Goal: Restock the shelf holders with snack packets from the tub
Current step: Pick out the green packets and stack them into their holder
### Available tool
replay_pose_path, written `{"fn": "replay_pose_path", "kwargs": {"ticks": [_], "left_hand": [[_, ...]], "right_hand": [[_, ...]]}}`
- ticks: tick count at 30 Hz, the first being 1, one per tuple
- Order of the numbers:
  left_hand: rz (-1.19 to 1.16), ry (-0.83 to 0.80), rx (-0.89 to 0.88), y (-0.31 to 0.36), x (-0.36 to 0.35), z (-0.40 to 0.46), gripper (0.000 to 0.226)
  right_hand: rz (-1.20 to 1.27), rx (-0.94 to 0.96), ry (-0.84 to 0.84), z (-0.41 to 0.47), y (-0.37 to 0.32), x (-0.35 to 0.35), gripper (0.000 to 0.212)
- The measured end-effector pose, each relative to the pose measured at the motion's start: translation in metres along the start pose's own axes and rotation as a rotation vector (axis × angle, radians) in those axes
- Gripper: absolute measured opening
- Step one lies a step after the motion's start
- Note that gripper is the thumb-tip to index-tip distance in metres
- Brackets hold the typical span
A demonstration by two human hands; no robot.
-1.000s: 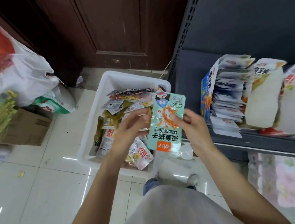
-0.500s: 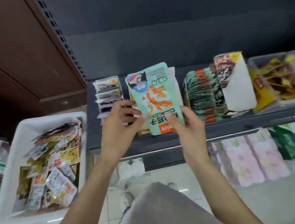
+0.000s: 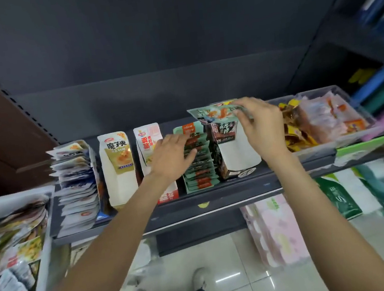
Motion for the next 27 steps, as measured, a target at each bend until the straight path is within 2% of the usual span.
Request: {"fn": "replay_pose_path", "kwargs": {"ticks": [3, 9, 11, 12, 15, 19, 21, 23, 25, 27], "left_hand": [[-0.022, 0.065, -0.049, 0.006, 0.003, -0.011, 0.038], [-0.089, 0.133, -0.022, 0.013, 0.011, -0.017, 0.033], [-0.102, 0.135, -0.011, 0.011, 0.011, -0.017, 0.033], [-0.108, 0.140, -0.005, 0.009, 0.012, -0.018, 0.034], [-0.132, 0.150, 0.006, 0.003, 0.015, -0.021, 0.035], [-0.120, 0.103, 0.018, -0.004, 0.016, -0.027, 0.039], [-0.095, 0.119, 0.038, -0.012, 0.028, -0.033, 0.039], [-0.086, 0.231, 0.080, -0.026, 0.058, -0.045, 0.034], [-0.108, 0.439, 0.149, -0.045, 0.101, -0.067, 0.021], [-0.122, 0.664, 0.199, -0.069, 0.143, -0.101, 0.015]], "right_hand": [[-0.051, 0.187, -0.152, 0.012, -0.020, -0.033, 0.022], [-0.336, 0.533, -0.562, -0.018, -0.049, -0.133, 0.027], [-0.297, 0.500, -0.645, -0.029, -0.046, -0.154, 0.025], [-0.228, 0.418, -0.666, -0.030, -0.040, -0.159, 0.024], [-0.057, 0.174, -0.607, -0.027, -0.019, -0.160, 0.017], [-0.081, 0.082, -0.658, -0.043, -0.004, -0.169, 0.019], [0.025, 0.005, -0.563, -0.039, -0.008, -0.159, 0.021], [0.168, -0.045, -0.360, -0.031, -0.023, -0.132, 0.020], [0.281, -0.056, -0.197, -0.034, -0.050, -0.107, 0.019], [0.391, -0.056, -0.163, -0.049, -0.092, -0.099, 0.018]]}}
Point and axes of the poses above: each hand's wrist, its own z-axis towards the middle knuckle, its own x-axis out of the back of the hand, y = z × x, the point moved 10 cm from there along z, towards the middle knuckle, and after that the axes turned 14 degrees about y, right-handed, at the moved point
